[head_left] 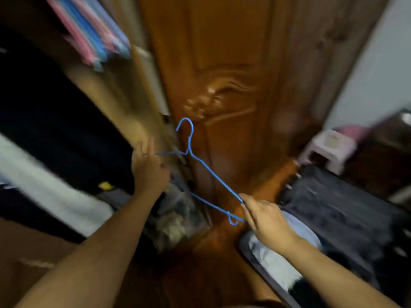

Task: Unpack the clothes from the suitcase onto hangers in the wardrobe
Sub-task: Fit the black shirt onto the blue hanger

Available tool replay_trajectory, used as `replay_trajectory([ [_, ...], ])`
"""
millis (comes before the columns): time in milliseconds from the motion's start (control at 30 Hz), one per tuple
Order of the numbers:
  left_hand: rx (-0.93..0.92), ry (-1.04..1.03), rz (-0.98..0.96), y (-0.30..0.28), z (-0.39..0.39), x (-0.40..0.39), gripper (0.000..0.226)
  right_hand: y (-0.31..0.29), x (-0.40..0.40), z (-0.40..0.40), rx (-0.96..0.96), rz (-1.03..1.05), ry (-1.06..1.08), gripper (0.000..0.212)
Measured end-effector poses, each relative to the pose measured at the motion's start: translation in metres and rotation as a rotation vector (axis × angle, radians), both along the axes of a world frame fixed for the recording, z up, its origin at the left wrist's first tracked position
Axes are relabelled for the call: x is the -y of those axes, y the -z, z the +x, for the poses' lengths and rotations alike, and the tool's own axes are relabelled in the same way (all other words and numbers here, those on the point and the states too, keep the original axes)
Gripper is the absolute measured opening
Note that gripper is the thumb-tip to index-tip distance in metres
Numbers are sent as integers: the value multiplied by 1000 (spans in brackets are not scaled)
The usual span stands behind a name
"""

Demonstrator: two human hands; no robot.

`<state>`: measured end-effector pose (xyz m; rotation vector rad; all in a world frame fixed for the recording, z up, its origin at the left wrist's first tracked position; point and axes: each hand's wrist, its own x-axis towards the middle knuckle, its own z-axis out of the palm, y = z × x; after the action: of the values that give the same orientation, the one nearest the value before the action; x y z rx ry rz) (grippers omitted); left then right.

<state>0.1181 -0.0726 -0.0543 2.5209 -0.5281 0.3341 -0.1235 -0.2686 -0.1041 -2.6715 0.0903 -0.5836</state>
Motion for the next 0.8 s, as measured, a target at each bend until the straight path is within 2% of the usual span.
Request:
replay_trajectory([
  [100, -157, 264, 199, 81, -41, 36, 54, 38, 34, -102, -200, 114, 88, 34],
  [267, -356, 606, 309, 158, -140, 116, 48, 63, 76, -247, -386, 189, 311, 25],
  [333, -346, 755, 329, 187, -180, 145, 48, 79, 88, -296, -433, 216, 396, 27],
  [433, -290, 900, 459, 231, -231, 183, 48, 101, 94, -353, -512, 316, 489, 23],
  [567, -373, 1070, 508, 302, -282, 224, 50, 136, 89, -399, -533, 500, 673, 37],
  [700, -431, 1158, 517, 408, -301, 274, 66, 216, 97, -403, -521, 693, 867, 16],
  [733, -425, 1183, 521, 437, -300, 288, 62, 240, 101, -398, -517, 735, 899, 15],
  [800, -275, 1388, 522, 510, -293, 312, 41, 312, 113, -388, -443, 882, 995, 16],
])
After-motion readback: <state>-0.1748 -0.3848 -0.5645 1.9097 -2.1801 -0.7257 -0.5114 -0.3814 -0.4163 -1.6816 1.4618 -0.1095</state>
